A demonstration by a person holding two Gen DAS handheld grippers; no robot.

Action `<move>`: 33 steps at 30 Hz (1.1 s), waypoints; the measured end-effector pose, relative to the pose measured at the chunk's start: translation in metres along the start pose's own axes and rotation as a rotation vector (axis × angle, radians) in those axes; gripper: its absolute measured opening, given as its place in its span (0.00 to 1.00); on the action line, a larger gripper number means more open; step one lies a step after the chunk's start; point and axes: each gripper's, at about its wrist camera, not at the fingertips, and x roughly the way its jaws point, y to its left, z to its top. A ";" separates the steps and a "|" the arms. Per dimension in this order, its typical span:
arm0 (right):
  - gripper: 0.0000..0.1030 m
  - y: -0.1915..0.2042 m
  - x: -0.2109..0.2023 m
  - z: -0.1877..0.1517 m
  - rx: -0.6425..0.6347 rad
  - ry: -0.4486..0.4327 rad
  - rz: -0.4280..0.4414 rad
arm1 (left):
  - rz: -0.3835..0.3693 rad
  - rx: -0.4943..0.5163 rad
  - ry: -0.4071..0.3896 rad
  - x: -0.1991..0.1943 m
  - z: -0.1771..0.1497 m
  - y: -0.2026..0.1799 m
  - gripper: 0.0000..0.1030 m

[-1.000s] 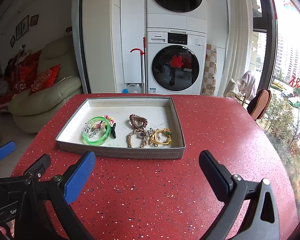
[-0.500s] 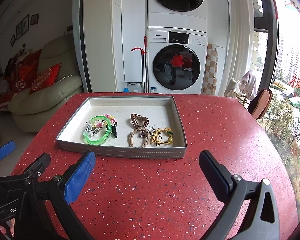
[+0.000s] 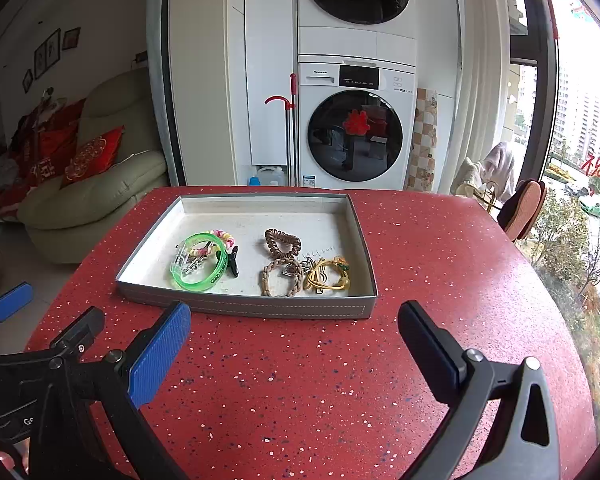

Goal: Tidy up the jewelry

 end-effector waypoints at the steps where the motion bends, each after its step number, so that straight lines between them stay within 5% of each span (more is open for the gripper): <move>1: 1.00 0.000 0.000 0.000 0.000 0.000 -0.001 | 0.000 0.000 0.001 0.000 0.000 0.000 1.00; 33: 1.00 0.001 0.000 0.000 -0.001 -0.002 0.000 | 0.000 0.005 0.004 0.000 -0.001 -0.002 1.00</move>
